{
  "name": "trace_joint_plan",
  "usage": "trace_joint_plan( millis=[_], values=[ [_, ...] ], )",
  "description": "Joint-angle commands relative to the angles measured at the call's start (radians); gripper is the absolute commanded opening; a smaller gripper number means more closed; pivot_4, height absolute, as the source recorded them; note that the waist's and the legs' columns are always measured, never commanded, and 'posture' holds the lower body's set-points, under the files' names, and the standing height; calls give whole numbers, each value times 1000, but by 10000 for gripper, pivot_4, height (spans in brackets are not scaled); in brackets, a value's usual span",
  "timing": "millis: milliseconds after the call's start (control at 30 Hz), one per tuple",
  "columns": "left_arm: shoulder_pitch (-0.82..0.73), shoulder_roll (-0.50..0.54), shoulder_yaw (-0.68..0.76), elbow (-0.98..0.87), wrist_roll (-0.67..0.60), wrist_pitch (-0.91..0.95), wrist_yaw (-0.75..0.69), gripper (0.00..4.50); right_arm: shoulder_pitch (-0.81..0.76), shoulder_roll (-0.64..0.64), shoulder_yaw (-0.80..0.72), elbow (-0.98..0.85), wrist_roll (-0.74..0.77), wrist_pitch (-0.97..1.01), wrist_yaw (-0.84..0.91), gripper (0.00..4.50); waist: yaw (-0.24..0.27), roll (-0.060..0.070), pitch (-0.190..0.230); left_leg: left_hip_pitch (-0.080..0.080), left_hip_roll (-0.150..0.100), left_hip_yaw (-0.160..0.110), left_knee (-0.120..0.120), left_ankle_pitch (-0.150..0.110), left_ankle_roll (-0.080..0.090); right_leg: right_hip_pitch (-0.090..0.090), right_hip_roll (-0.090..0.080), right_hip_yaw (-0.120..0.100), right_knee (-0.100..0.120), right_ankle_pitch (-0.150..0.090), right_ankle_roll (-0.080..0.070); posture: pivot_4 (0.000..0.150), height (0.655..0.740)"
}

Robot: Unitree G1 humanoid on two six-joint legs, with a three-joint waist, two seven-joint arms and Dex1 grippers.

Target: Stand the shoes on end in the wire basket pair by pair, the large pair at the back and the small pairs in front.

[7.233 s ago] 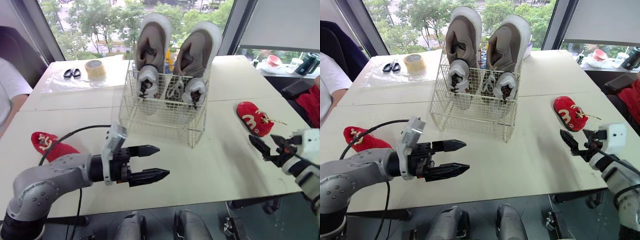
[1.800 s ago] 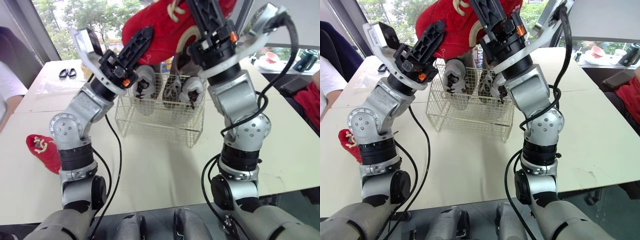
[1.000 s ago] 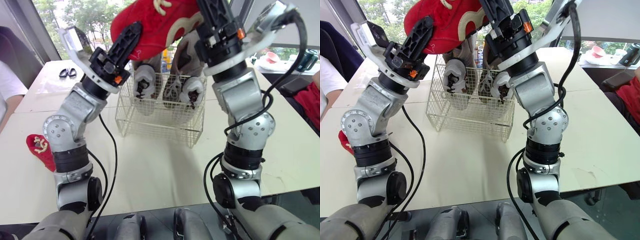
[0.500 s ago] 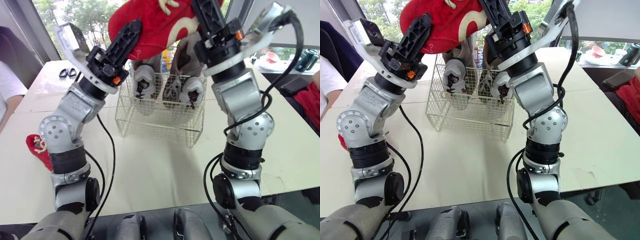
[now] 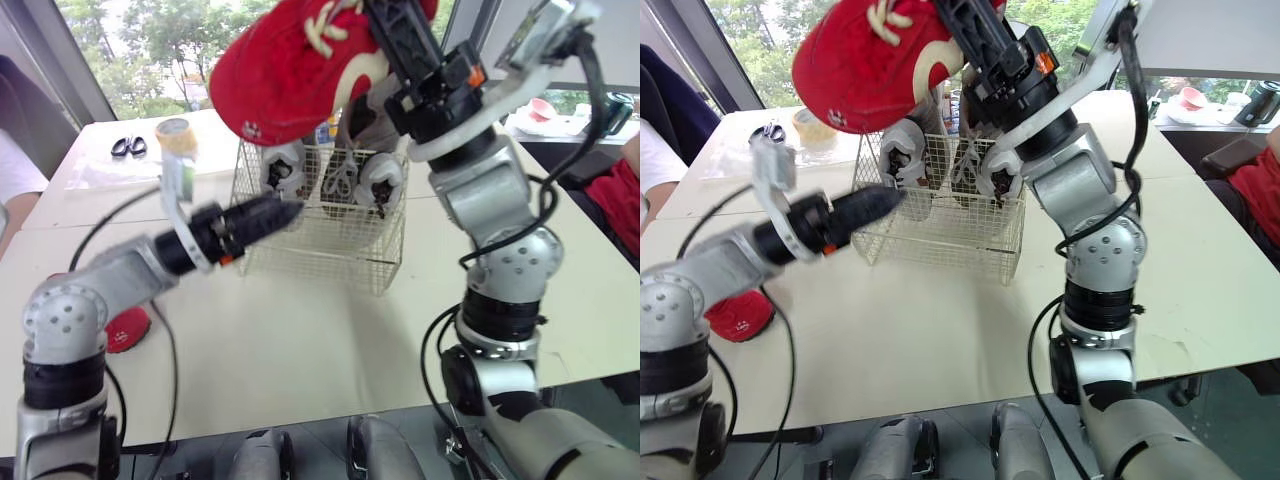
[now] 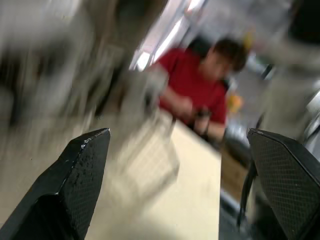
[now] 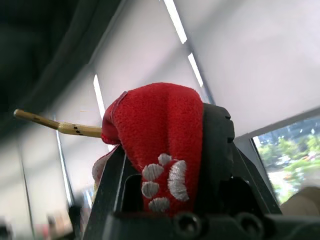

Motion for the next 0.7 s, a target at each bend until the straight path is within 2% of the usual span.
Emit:
trace_joint_plan(
  millis=[33,100,167,233,400,567,700],
  values=[
    [32,115,29,-145,55,18,-27,44348,2,-240,49,5,-87,132,223,10535,0,0,0,0,0,0,0,0,0,0,0,0,0,0,-1,1500,7400],
    [48,167,19,-168,96,31,10,44348,0,-500,-107,131,-39,185,472,10535,27,-1,1,0,-2,-1,0,0,0,2,-2,-1,-1,-3,-4,1500,7400],
    [61,182,24,-189,126,10,27,44348,6,-596,-122,186,-58,167,579,10535,51,0,2,-1,-4,-3,2,-1,2,6,-3,-2,-9,-4,-6,1500,7400],
    [90,198,44,-225,170,-15,38,44348,11,-625,-119,227,-101,138,631,10535,48,0,1,-4,-3,0,1,-1,6,5,-2,-2,-17,-2,-8,1500,7400],
    [226,219,109,-245,194,-33,-24,44348,24,-648,-167,281,-158,127,678,10535,10,-1,1,-3,0,3,-3,-2,4,2,-1,-2,-14,1,-3,1500,7400],
    [216,154,114,-197,192,-89,-44,44348,75,-658,-175,237,-189,139,686,10535,14,-1,1,-6,0,0,-3,0,1,0,2,-3,-14,1,-3,1500,7400],
    [211,103,60,-234,182,-99,-42,44348,123,-626,-151,192,-229,116,685,10535,24,-1,1,-6,1,0,-1,0,1,1,1,-3,-15,1,-4,1500,7400]
  ],
)
